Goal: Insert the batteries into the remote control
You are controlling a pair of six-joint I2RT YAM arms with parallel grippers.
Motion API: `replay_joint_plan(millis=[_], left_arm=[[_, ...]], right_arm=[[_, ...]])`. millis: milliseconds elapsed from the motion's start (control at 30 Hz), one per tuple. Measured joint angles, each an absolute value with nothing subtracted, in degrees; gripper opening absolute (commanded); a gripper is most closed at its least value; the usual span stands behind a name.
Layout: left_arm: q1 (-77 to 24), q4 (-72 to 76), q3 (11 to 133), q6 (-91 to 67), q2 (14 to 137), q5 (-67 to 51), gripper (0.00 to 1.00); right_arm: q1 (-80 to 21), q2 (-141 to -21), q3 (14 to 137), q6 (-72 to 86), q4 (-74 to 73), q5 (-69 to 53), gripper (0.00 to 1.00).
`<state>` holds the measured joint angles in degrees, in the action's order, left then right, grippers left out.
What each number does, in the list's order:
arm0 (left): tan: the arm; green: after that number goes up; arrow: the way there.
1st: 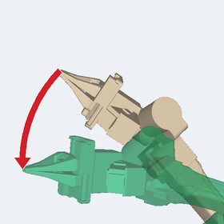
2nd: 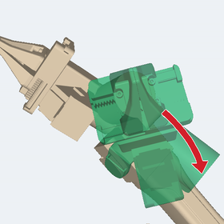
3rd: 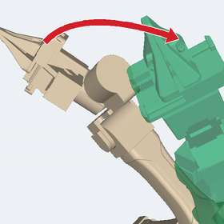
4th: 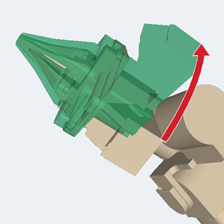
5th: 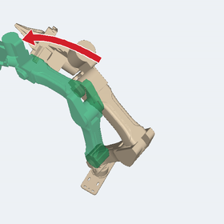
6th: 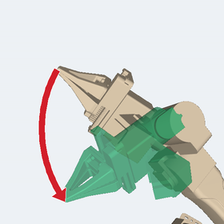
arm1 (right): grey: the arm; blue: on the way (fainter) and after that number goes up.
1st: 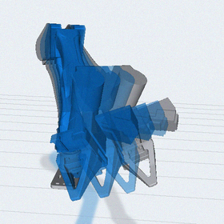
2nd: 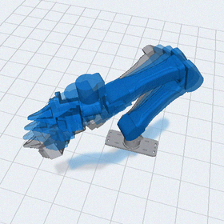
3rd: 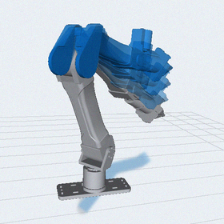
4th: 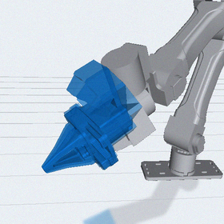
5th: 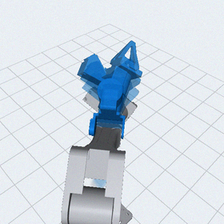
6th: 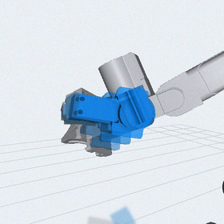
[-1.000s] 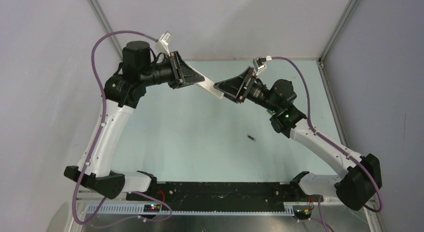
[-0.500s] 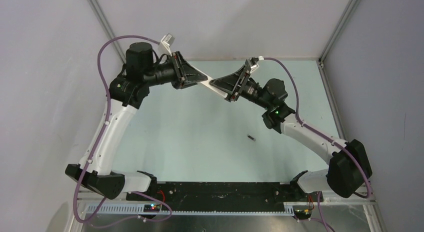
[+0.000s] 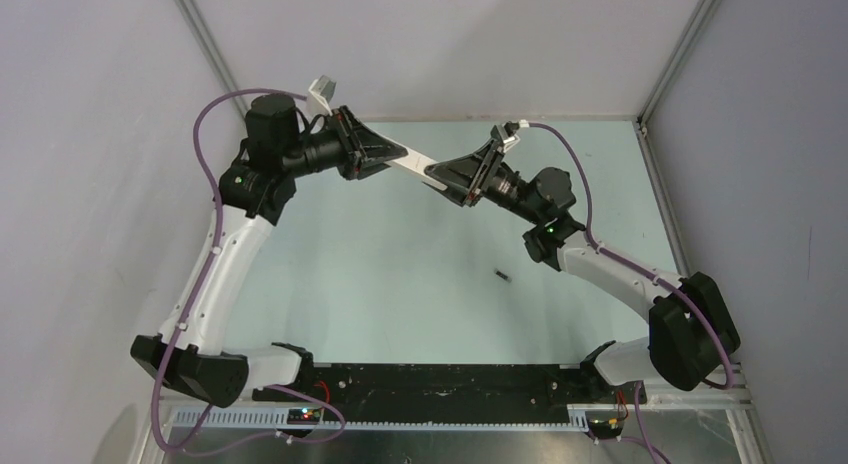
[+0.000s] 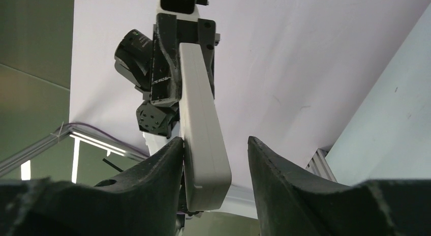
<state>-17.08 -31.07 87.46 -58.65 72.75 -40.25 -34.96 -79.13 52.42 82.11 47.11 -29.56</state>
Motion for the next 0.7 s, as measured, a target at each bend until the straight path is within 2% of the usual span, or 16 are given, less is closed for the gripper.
replay_joint_plan(millis=[267, 700], left_arm=[[-16.1, -25.0, 83.3, -64.1, 72.2, -42.6, 0.00], [-15.6, -24.0, 82.3, -62.9, 72.2, -45.1, 0.00]], right_arm=[[-34.4, -79.1, 52.1, 82.5, 49.8, -29.9, 0.32], [-34.0, -79.1, 49.6, 85.2, 53.3, -30.2, 0.15]])
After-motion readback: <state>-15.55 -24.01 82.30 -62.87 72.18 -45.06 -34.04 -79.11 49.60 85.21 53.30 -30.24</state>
